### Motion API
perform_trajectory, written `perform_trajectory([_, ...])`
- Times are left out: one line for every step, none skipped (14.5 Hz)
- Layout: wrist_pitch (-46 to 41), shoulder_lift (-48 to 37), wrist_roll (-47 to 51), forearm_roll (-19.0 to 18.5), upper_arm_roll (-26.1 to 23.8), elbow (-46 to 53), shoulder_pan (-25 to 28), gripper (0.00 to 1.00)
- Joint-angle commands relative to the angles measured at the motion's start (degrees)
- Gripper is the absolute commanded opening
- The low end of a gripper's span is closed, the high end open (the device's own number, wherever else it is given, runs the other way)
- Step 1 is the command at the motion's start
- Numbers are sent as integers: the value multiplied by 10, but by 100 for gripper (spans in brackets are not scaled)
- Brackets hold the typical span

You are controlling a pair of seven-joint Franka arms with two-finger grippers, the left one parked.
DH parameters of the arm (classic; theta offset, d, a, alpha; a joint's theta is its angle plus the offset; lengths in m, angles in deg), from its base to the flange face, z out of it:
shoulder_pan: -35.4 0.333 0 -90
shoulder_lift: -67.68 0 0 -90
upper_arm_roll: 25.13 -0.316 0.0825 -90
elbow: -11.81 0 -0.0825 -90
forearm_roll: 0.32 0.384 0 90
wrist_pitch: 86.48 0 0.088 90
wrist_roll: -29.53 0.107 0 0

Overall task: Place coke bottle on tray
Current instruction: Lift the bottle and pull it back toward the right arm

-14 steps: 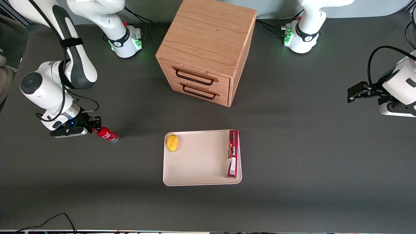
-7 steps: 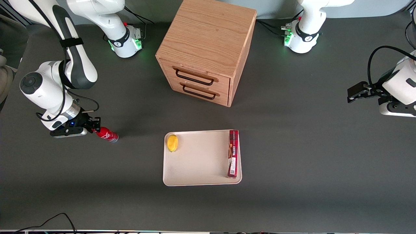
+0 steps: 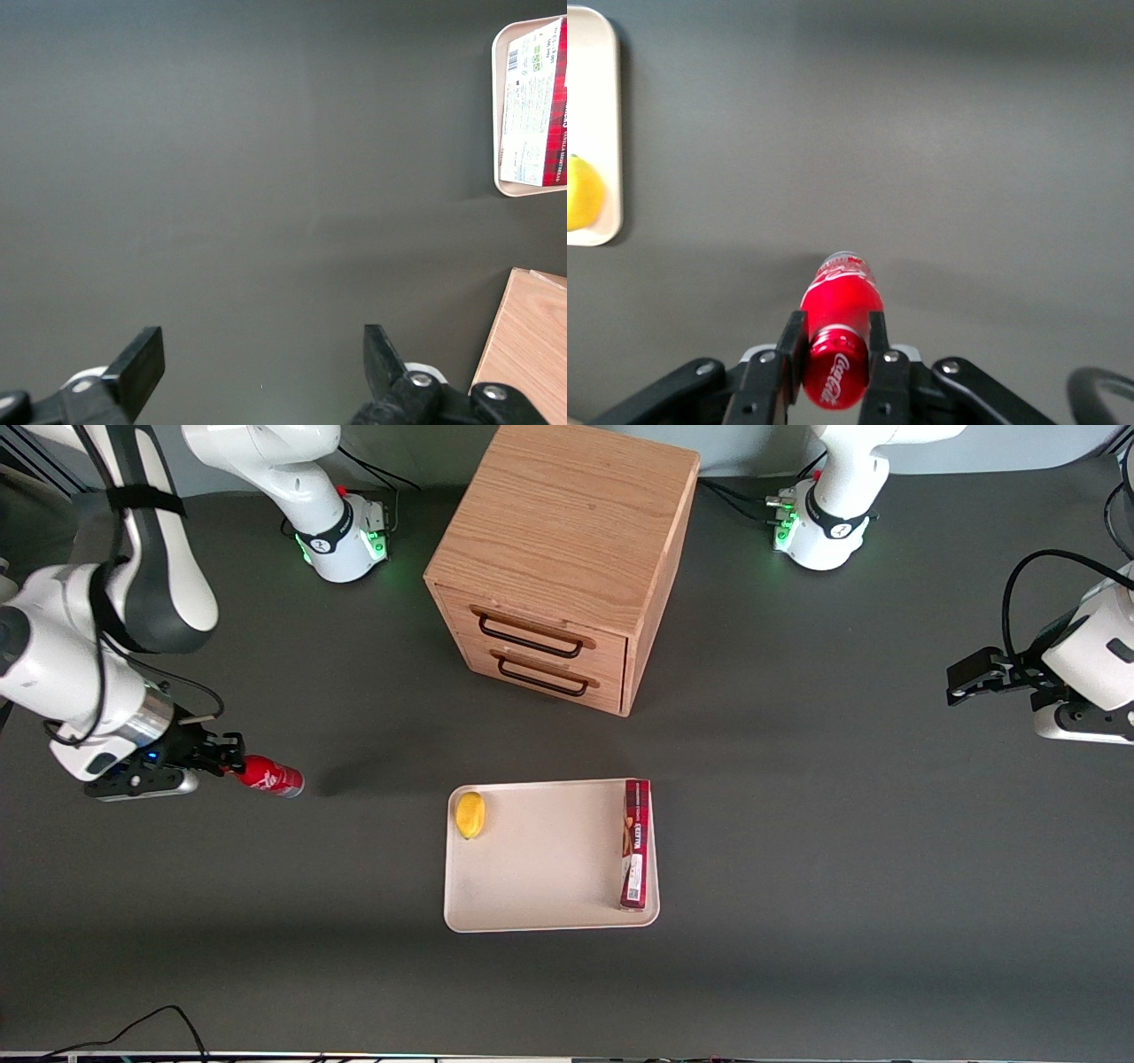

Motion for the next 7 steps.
perform_trajectory([-125, -2, 32, -1, -1, 110, -1, 0])
perform_trajectory([-169, 0, 38, -2, -2, 152, -1, 0])
perform_trajectory([-209, 3, 39, -1, -2, 193, -1, 0])
perform_trajectory([-254, 5, 39, -1, -2, 240, 0, 0])
perform_trajectory([-291, 6, 40, -1, -1, 277, 2, 0])
perform_trajectory([-325, 12, 51, -3, -1, 313, 5, 0])
perform_trajectory([-354, 21, 62, -4, -2, 351, 5, 0])
